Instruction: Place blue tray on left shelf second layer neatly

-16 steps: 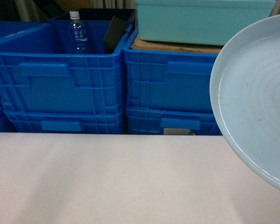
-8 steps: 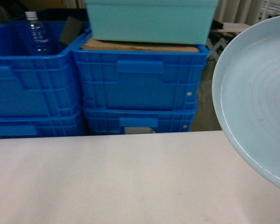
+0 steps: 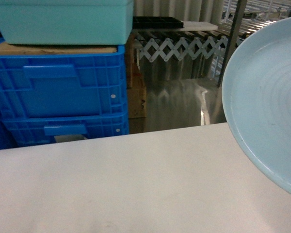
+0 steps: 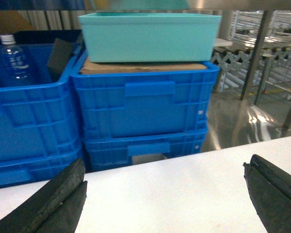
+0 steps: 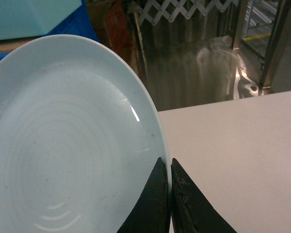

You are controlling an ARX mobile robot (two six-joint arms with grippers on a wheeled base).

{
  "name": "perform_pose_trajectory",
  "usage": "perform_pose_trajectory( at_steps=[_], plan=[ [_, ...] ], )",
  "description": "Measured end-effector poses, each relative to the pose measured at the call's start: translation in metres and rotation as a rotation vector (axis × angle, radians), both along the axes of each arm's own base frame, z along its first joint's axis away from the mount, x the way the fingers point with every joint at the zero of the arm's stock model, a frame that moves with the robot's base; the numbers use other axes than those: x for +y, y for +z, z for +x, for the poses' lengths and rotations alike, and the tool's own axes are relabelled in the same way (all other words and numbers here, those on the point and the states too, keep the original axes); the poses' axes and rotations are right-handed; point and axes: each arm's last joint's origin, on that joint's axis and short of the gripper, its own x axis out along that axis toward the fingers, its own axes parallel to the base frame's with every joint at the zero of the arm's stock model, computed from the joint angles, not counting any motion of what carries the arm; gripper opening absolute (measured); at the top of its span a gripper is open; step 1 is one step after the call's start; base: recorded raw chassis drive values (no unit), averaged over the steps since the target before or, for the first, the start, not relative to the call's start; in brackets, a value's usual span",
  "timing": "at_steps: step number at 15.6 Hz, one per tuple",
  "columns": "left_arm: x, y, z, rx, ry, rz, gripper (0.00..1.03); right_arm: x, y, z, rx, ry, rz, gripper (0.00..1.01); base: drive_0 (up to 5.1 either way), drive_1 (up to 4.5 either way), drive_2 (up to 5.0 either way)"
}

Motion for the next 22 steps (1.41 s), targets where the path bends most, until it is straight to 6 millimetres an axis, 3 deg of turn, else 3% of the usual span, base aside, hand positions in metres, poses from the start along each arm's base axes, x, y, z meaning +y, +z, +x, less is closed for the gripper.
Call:
perform_pose_trajectory(
  at_steps=[19, 22],
  plan=[
    [0.0, -0.0002, 0.0, 0.002, 0.0, 0.0, 0.98, 0.0001, -0.0001, 0.0, 0.002, 0.0, 0.0, 0.02, 3.4, -3.86, -4.0],
    [0.0, -0.0003, 0.0, 0.003, -0.002, 0.0, 0.98, 0.0001, 0.0002, 0.0001, -0.002, 0.0, 0.0, 0.02, -0.3, -1.54, -2.6]
  ],
)
